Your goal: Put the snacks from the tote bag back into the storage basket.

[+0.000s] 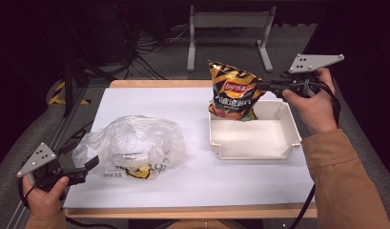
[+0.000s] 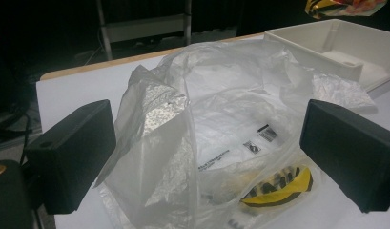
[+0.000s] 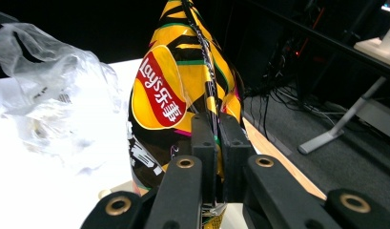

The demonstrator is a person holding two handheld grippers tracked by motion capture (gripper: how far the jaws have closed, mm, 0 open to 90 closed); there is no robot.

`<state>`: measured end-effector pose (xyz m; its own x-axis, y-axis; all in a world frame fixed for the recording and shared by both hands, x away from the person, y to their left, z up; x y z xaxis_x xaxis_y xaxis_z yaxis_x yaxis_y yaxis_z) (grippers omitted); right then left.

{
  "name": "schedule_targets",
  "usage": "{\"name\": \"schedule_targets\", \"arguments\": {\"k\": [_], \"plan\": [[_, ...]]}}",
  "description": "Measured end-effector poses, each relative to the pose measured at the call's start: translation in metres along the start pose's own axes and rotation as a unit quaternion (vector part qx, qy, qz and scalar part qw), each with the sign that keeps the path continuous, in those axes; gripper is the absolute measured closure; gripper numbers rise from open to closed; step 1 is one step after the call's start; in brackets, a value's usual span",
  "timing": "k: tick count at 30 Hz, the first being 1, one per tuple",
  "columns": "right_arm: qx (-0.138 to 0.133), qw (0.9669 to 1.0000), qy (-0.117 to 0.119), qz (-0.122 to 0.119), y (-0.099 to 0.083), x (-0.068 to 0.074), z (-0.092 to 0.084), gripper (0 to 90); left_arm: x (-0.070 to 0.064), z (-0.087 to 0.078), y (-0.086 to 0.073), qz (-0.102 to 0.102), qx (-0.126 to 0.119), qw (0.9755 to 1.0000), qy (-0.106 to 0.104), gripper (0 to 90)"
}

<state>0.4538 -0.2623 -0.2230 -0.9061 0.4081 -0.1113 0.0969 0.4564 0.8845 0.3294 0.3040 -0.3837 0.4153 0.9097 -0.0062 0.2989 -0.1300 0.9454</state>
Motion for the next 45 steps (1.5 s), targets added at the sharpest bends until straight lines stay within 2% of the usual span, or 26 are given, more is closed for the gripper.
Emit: {"name": "schedule_targets", "arguments": {"k": [9,16,25,32,41,45], "plan": [[0.018,0.9998,0.008,0.008,-0.023,-0.016,0.013,87.2,-0.002,-0.004,-0.004,0.003,0.005,1.0,0.004,5.4],[0.029,0.9994,0.018,0.008,-0.038,-0.02,0.027,87.2,-0.001,-0.007,-0.006,0.0,0.007,0.9999,0.009,5.2],[0.043,0.9987,0.021,0.015,-0.055,-0.023,0.042,87.2,0.002,-0.006,-0.007,-0.002,0.007,0.9999,0.01,5.2],[0.056,0.9974,0.035,0.029,-0.074,-0.028,0.057,87.1,0.001,-0.004,-0.007,-0.002,0.008,0.9999,0.007,5.2],[0.064,0.9962,0.047,0.034,-0.082,-0.033,0.066,87.0,0.0,-0.003,-0.007,-0.001,0.011,0.9999,0.007,5.2],[0.072,0.9961,0.042,0.031,-0.084,-0.037,0.069,86.8,0.0,-0.006,-0.008,0.002,0.013,0.9999,0.01,5.2]]}}
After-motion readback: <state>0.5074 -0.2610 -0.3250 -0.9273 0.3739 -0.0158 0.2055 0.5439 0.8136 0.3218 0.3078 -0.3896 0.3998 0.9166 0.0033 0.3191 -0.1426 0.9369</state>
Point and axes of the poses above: each handheld gripper's, and its own axes: z roughly forward along the jaws, y roughly out of its top, x roughly to its left, the point moved 4 cm from there along z, roughly forward along the jaws, and after that the axes turned 11 degrees about y, right-handed, at the moved point
